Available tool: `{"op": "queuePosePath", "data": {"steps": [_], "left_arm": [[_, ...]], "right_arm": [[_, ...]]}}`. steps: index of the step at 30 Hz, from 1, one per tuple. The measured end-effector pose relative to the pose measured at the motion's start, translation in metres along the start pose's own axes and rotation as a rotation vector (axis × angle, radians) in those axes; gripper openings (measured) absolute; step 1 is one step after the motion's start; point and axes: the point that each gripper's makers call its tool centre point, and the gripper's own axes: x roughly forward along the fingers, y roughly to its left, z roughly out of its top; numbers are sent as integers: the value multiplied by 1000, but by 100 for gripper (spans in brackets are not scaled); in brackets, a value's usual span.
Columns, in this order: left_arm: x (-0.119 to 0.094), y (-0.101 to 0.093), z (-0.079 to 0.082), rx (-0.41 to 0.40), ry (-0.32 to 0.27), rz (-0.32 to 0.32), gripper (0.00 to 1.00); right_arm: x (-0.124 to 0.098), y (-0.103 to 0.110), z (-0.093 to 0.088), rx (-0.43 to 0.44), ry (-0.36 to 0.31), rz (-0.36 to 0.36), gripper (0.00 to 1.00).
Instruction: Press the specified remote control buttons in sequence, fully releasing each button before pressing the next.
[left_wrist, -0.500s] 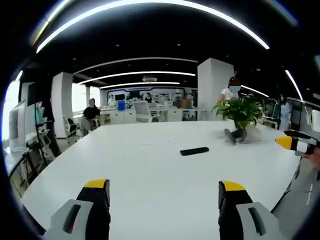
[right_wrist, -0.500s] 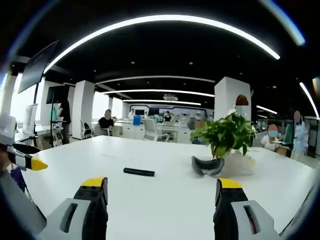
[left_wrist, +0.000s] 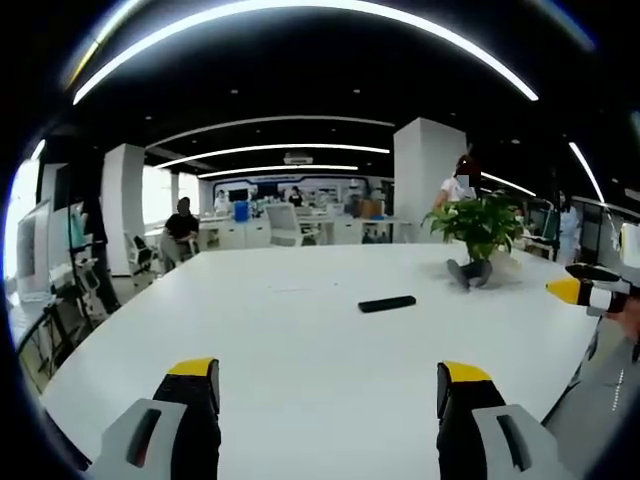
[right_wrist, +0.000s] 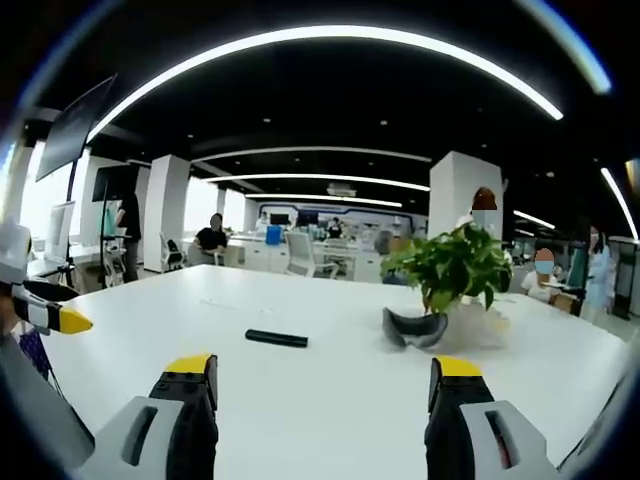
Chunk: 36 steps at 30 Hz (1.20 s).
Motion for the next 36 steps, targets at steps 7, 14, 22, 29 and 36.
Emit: {"op": "queuePosePath", "data": {"steps": [7, 14, 22, 29, 36], "left_arm": [[1, -2, -1, 7, 9, -9, 93], [1, -4, -3, 10, 19, -17, 93], [3, -8, -6, 27, 34, -32, 93], [4, -9, -8, 37, 47, -35, 93], [4, -11, -8, 44, 49, -42, 92]], "right_arm": [[0, -1, -1, 4, 4, -3, 84], [0, -1, -2, -2, 10, -4, 82], [0, -1, -3, -4, 14, -6, 81], [0, -3, -3, -3, 14, -17, 80], [-1, -4, -2, 6, 7, -18, 77]]}}
